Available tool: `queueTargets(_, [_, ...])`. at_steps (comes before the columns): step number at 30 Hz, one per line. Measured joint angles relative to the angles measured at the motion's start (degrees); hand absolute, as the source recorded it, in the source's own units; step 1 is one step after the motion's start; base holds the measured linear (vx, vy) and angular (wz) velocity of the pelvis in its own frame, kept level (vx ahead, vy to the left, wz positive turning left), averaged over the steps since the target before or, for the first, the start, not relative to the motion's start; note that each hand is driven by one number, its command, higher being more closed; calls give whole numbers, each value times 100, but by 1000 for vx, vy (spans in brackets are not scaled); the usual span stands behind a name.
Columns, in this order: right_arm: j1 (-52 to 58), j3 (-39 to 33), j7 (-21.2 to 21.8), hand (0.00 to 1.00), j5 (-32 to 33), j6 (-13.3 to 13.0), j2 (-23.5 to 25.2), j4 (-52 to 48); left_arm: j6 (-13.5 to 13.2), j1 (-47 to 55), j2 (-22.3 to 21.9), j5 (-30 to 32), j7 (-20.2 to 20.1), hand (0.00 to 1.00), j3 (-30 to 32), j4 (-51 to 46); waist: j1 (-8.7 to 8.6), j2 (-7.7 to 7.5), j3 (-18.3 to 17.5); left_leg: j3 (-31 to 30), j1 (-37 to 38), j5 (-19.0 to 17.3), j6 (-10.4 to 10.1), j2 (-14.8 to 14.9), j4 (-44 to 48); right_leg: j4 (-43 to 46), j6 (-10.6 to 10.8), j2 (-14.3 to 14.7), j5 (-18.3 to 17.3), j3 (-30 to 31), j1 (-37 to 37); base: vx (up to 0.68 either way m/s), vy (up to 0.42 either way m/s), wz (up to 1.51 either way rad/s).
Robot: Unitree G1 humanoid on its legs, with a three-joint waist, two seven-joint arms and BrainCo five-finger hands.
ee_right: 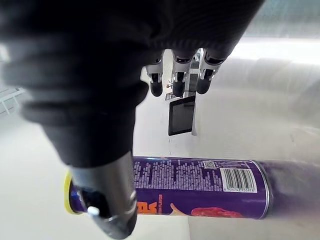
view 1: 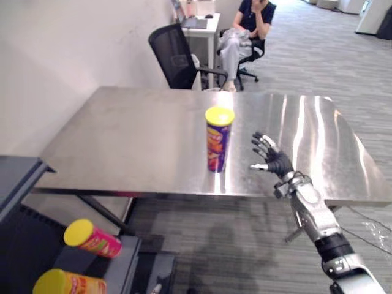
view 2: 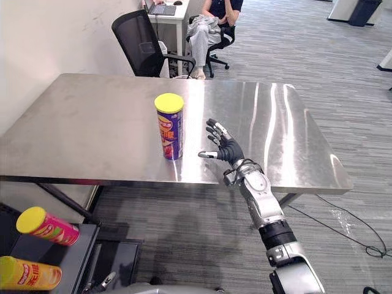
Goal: Put the gum and the chips on the shelf.
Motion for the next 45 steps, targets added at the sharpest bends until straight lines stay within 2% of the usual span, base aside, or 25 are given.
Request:
queueTargets(7, [-384, 129, -41, 0, -219, -2, 5, 321, 2, 11, 0, 2, -11, 0, -5, -6, 140, 13, 127, -174, -18, 50, 42, -65, 7, 5, 0, -41, 0, -144, 59, -28, 12, 12])
queueTargets(11, [-705, 131, -108, 0, -299, -3, 15, 573, 0, 7, -1, 10, -22, 0, -6, -46, 154, 16, 219, -306, -111, 62, 43, -79, 71, 5, 0, -43, 0, -259, 66, -15, 2, 17])
queueTargets(14, [-858, 130, -175, 0, -316, -3, 15, 661, 0, 16, -7, 12, -27, 0, -33, -69, 282, 35, 242, -340, -131, 64, 43, -84, 89, 2, 0, -42, 0, -300, 72, 6, 4, 6])
queueTargets(19, [-1042, 131, -184, 0, -317, -2, 15, 887, 0, 23, -14, 15, -39, 0, -43, -130, 300, 46, 317, -489, -183, 63, 43, -110, 186, -2, 0, -52, 0, -433, 144, -6, 8, 14])
queueTargets(27, [-1282, 118, -286, 0, -313, -3, -11, 1121, 3, 44, -62, 136, -76, 0, -17, -197, 458, 105, 436, -670, -335, 59, 38, -127, 365, 1, -2, -47, -2, -596, 166, -29, 8, 11])
queueTargets(31, [-1583, 115, -339, 0, -310, -6, -14, 1384, 2, 81, -89, 159, -78, 0, -18, -219, 465, 136, 485, -770, -394, 59, 38, -144, 436, 8, -2, -48, -2, -689, 189, -16, 17, 13])
queueTargets(34, [-1631, 114, -395, 0, -302, -27, -16, 1405, 1, 105, -118, 161, -78, 0, -21, -220, 566, 156, 501, -786, -398, 56, 34, -143, 459, 6, -2, -46, -2, -711, 207, 0, 2, 2])
queueTargets(35, [-1689, 115, -396, 100, -301, -64, -14, 1477, 1, 104, -126, 161, -79, 0, -38, -223, 583, 168, 521, -796, -398, 56, 34, -144, 467, 8, -2, -46, -3, -722, 213, -12, 22, 3])
queueTargets(41, [-1999, 116, -437, 100, -301, -86, -16, 1544, -4, 92, -125, 176, -79, 0, -46, -229, 598, 176, 617, -942, -506, 56, 34, -128, 567, 2, -5, -36, -7, -860, 243, -3, 5, 12])
queueTargets(45, [-2125, 124, -435, 100, -310, -86, -14, 1545, -4, 76, -124, 177, -79, 0, -43, -237, 743, 175, 617, -943, -506, 56, 33, -117, 572, -1, -14, -23, -12, -867, 252, 3, 2, 2])
